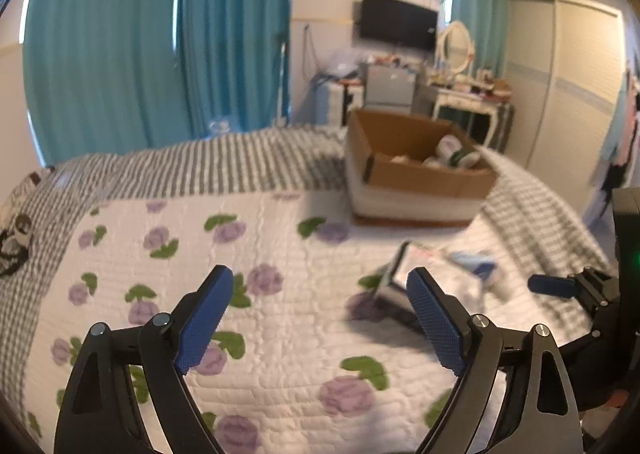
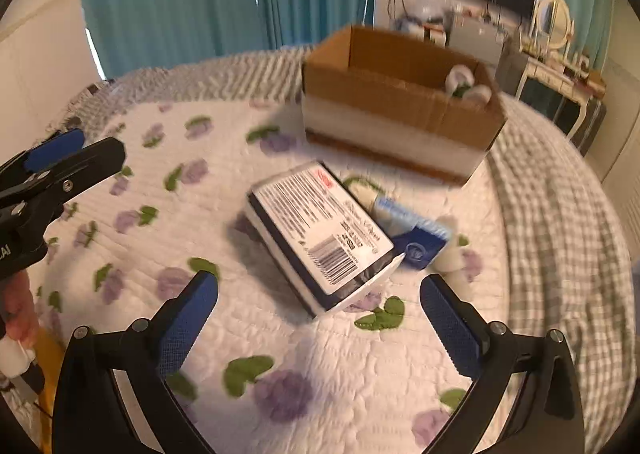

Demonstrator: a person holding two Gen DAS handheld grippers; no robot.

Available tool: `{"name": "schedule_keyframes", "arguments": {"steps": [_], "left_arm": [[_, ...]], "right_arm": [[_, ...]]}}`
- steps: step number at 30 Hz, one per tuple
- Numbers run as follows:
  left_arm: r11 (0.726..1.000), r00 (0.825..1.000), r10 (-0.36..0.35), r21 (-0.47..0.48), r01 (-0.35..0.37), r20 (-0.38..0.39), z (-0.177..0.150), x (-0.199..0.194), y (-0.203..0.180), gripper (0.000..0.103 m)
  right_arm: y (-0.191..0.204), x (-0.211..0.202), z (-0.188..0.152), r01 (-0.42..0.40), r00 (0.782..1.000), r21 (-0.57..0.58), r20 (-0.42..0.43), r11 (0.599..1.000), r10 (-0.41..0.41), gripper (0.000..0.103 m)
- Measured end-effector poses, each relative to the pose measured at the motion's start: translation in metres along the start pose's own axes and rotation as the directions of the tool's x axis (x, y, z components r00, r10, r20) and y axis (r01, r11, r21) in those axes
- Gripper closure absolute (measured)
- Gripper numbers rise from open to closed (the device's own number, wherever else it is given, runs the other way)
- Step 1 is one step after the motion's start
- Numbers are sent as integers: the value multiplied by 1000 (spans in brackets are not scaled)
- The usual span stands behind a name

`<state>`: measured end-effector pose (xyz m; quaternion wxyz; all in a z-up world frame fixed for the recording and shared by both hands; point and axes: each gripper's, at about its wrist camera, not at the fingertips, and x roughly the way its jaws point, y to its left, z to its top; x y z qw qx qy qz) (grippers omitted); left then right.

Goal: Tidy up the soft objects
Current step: 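Return to the bed and grasp the white tissue pack with the right tool, then grasp the blue-white tube with the left tool while the right tool holds the tissue pack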

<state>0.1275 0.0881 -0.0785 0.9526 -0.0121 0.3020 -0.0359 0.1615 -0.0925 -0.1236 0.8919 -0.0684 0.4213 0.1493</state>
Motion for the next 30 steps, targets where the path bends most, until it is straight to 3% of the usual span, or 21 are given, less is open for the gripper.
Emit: {"name": "schedule_keyframes", "arguments": {"steps": [9, 14, 17, 20, 23, 26, 30], "left_arm": [[1000, 996, -4, -20, 2, -90, -19, 48, 21, 13], [1000, 991, 1, -25, -4, -130, -24, 60, 25, 13], [999, 989, -3, -32, -2, -147, -27, 63, 24, 13], [999, 989, 0, -38, -6, -146, -28, 56, 22, 13], [999, 989, -1, -41, -5, -146, -29, 48, 16, 13], [1000, 991, -3, -19, 0, -135, -28, 37, 0, 13], [1000, 993, -19, 15, 21, -116, -20, 24, -29, 13]], "right_arm": [[-18, 64, 8, -14, 998, 32, -59, 999, 16, 5], [-21, 75, 7, -29, 998, 67, -45, 997, 32, 4], [-21, 73, 6, -37, 999, 74, -34, 997, 39, 14], [-27, 62, 2, -70, 997, 115, -10, 991, 71, 36], [-25, 47, -1, -96, 995, 96, -6, 991, 97, 46], [-23, 22, 0, -107, 994, 47, 13, 993, 107, 50], [-44, -32, 7, -120, 987, 55, 118, 991, 113, 52]]}}
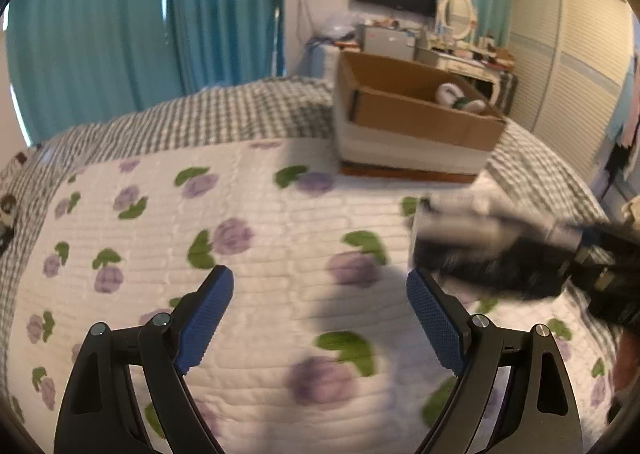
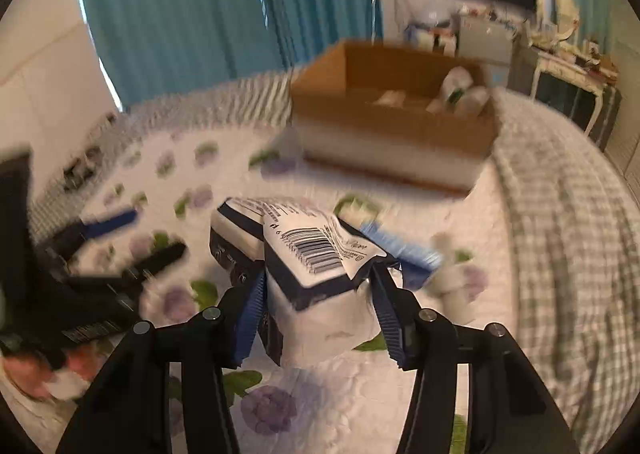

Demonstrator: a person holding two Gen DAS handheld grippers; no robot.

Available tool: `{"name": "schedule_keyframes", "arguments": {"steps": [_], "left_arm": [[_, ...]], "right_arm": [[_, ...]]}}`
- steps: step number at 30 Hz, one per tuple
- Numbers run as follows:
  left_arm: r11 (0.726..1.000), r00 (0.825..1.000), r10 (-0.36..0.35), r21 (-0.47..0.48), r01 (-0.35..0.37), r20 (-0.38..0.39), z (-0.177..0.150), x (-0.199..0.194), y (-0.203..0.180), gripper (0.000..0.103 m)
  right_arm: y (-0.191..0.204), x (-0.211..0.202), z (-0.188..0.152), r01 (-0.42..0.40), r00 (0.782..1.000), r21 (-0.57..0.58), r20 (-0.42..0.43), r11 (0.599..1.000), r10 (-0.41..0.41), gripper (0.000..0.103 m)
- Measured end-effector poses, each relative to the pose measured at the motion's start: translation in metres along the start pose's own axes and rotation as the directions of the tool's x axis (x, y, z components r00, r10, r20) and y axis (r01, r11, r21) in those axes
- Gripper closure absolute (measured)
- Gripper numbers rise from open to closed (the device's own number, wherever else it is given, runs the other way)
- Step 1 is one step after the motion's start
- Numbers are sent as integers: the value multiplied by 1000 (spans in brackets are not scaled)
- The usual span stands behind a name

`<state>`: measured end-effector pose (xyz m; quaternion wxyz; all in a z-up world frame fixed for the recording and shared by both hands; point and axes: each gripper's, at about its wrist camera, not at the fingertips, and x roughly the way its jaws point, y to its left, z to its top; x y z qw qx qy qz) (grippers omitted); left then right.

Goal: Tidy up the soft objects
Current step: 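Grasp the blue-white tube with the left tool while the right tool holds the tissue pack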

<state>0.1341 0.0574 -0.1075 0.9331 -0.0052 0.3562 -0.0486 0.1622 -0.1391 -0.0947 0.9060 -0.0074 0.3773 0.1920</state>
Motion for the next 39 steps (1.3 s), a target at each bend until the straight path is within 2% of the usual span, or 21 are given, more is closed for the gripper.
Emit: {"name": "schedule_keyframes", "arguments": {"steps": [4, 7, 11, 17, 24, 27, 28, 31, 39], "left_arm": [[999, 999, -44, -9, 44, 3, 9, -2, -31, 13], [997, 997, -80, -6, 79, -21, 15, 9, -58, 13], [994, 992, -113, 2, 114, -61, 15, 31, -87, 13], [990, 984, -126, 41, 132, -123, 11, 72, -128, 13], [994, 985, -88, 50, 96, -147, 20, 115, -140, 14], [993, 983, -107, 36, 114, -148, 22, 123, -139, 16], [992, 983, -112, 42, 119, -147, 22, 124, -139, 16], [990, 983, -123, 57, 131, -134, 22, 121, -140, 28], [988, 986, -125, 77, 133, -107, 31, 91, -138, 28]], "right_arm": [[-29, -48, 12, 91, 991, 3, 98, 996, -91, 52], [-66, -66, 8, 144, 979, 76, 132, 987, -153, 52], [-114, -67, -5, 210, 965, 157, 122, 965, -230, 52], [-160, -49, -6, 216, 962, 232, 116, 948, -248, 52], [-173, -5, -12, 209, 970, 224, 77, 952, -231, 52], [-176, 10, -17, 204, 973, 214, 60, 955, -222, 52], [-177, 11, -17, 199, 974, 216, 59, 956, -217, 52], [-179, 10, -16, 191, 975, 222, 69, 956, -211, 52], [-173, -17, -11, 214, 964, 220, 111, 952, -242, 52]]}}
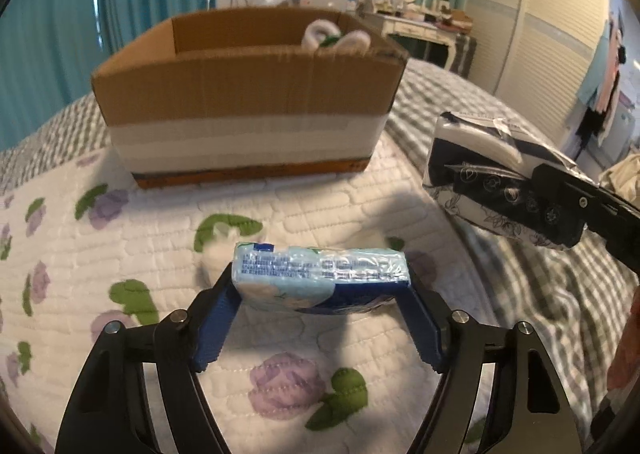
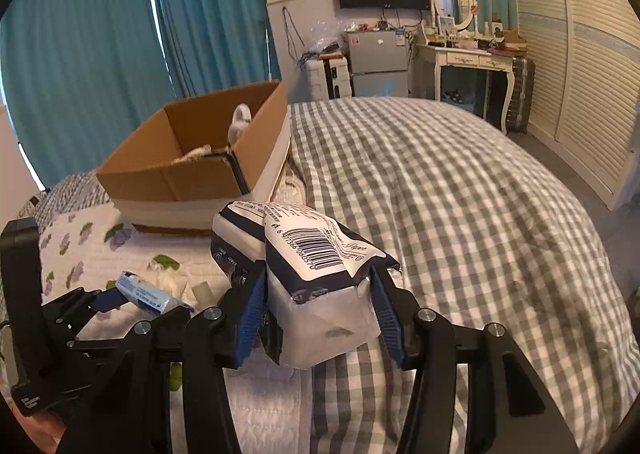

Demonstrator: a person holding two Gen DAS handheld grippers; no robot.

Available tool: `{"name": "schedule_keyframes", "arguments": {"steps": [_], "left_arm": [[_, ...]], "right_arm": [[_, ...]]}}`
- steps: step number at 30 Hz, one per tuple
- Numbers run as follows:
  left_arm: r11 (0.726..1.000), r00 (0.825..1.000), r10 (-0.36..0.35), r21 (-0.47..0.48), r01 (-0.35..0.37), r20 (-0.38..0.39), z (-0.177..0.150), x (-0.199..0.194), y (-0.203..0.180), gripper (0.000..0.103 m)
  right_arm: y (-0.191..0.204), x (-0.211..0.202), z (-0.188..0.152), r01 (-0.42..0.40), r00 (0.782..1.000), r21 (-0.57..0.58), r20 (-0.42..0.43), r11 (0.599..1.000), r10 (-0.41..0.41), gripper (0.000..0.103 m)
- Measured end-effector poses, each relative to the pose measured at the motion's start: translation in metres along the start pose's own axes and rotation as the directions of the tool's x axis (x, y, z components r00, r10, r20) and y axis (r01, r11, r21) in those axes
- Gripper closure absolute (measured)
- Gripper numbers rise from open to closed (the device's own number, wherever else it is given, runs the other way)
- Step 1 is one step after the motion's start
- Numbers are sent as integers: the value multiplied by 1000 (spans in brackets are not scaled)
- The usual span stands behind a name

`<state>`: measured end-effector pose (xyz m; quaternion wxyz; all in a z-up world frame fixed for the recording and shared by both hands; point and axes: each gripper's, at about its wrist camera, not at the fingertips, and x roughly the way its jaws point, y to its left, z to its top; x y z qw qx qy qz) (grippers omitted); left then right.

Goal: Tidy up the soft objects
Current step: 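Grasp the blue-white tube with the left tool while the right tool holds the tissue pack, then lower both items into the box and open both tools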

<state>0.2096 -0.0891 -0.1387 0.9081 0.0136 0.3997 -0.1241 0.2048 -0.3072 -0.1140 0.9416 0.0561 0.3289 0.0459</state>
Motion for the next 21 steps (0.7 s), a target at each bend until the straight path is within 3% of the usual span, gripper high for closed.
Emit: {"name": "schedule_keyframes", "arguments": {"steps": [6, 15, 21], "left_arm": [[1000, 999, 5, 10, -6, 41, 15, -46, 1, 28], [1000, 992, -8, 25, 5, 129, 77, -113, 12, 28], [999, 984, 7, 33, -13, 178, 116, -110, 35, 28]], "right_arm": [[6, -38, 16, -13, 999, -1, 51, 1000, 13, 52], [43, -92, 72, -7, 986, -96, 163, 995, 22, 52], [82, -73, 120, -46, 978, -150, 197, 988, 75, 52]]}}
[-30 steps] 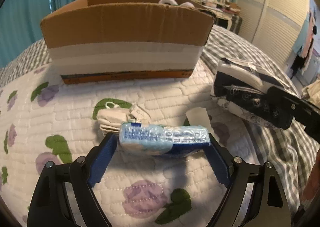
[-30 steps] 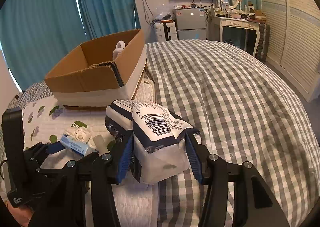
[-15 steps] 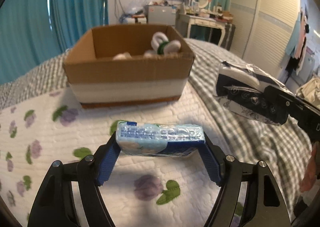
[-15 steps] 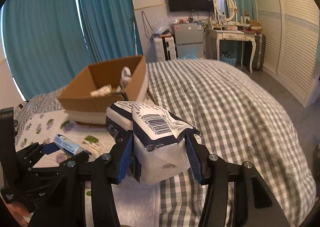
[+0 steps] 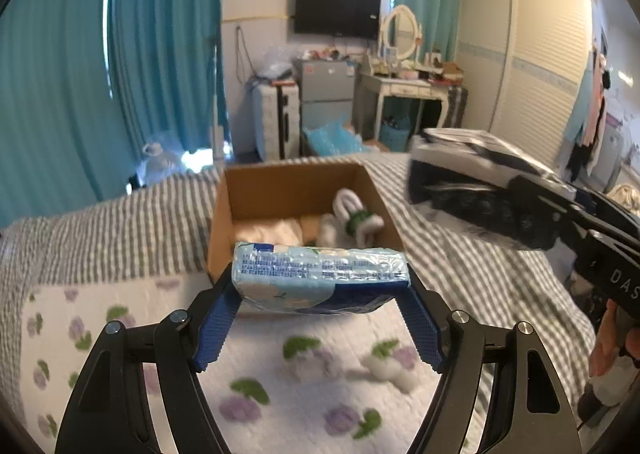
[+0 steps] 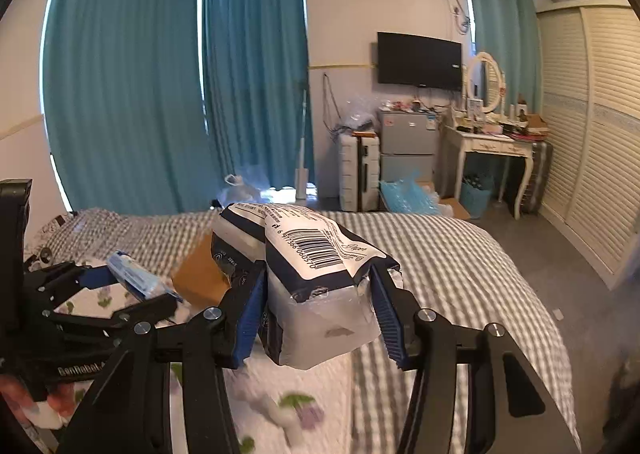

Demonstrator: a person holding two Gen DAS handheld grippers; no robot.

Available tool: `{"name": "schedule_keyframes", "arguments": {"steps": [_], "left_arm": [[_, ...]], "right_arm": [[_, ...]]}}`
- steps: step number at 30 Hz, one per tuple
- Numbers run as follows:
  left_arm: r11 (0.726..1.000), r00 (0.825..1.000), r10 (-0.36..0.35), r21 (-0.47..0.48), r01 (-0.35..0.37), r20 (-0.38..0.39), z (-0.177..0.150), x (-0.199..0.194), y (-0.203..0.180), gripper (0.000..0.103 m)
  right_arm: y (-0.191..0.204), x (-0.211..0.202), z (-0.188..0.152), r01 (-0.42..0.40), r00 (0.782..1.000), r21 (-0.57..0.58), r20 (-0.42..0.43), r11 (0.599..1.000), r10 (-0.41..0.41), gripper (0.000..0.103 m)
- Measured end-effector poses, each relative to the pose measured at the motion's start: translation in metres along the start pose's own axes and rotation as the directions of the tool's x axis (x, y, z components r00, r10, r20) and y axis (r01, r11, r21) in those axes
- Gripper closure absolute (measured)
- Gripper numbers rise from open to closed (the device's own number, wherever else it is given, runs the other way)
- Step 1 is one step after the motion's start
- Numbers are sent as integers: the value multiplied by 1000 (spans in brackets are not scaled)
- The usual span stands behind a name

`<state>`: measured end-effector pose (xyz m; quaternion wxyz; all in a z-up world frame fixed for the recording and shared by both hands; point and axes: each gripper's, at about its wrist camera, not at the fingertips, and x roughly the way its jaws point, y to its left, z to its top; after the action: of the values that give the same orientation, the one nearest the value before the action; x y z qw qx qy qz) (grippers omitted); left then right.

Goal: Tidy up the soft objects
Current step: 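Lower both items into the box and open both tools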

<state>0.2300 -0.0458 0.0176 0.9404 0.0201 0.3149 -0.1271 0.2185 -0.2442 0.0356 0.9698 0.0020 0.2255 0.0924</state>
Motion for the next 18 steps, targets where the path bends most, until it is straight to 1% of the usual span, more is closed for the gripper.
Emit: {"name": "schedule_keyframes", "arguments": {"steps": [3, 4, 6, 8, 9, 10, 11, 12, 14, 16, 17, 18], "left_arm": [[998, 998, 62, 31, -62, -3, 13, 23, 8, 28], [997, 998, 70, 33, -70, -7, 17, 34, 12, 28], [998, 998, 61, 23, -61, -18, 22, 53, 20, 28], [998, 998, 62, 10, -61, -33, 27, 79, 30, 28], [998, 997, 62, 3, -62, -38, 28, 90, 34, 28], [998, 998, 55, -11, -56, -40, 28, 101, 39, 28], [999, 999, 29, -26, -30, -42, 28, 110, 43, 28], [999, 999, 10, -33, -12, -46, 24, 113, 41, 28], [1000, 999, 16, -19, -17, -47, 19, 126, 43, 27], [1000, 999, 29, 10, -28, -40, 18, 130, 39, 25], [999, 999, 36, 16, -36, -38, 17, 132, 39, 20], [999, 998, 45, 26, -44, -39, 14, 136, 40, 18]], "right_arm": [[12, 34, 14, -26, 1000, -6, -15, 1000, 26, 52], [16, 46, 18, -34, 999, -5, -21, 999, 34, 52], [22, 72, 24, -46, 998, -4, -40, 999, 46, 52], [27, 104, 28, -41, 997, 0, -59, 999, 41, 52], [27, 112, 29, -41, 997, 6, -62, 999, 41, 52], [28, 125, 29, -50, 996, 19, -66, 999, 52, 52], [28, 135, 28, -60, 996, 32, -68, 998, 62, 51], [28, 148, 27, -67, 995, 46, -73, 997, 70, 51], [28, 164, 26, -69, 994, 53, -81, 996, 73, 51], [28, 179, 22, -85, 992, 62, -87, 994, 91, 47], [28, 184, 20, -97, 990, 68, -91, 993, 104, 41], [27, 190, 17, -109, 989, 76, -95, 991, 116, 33]]}}
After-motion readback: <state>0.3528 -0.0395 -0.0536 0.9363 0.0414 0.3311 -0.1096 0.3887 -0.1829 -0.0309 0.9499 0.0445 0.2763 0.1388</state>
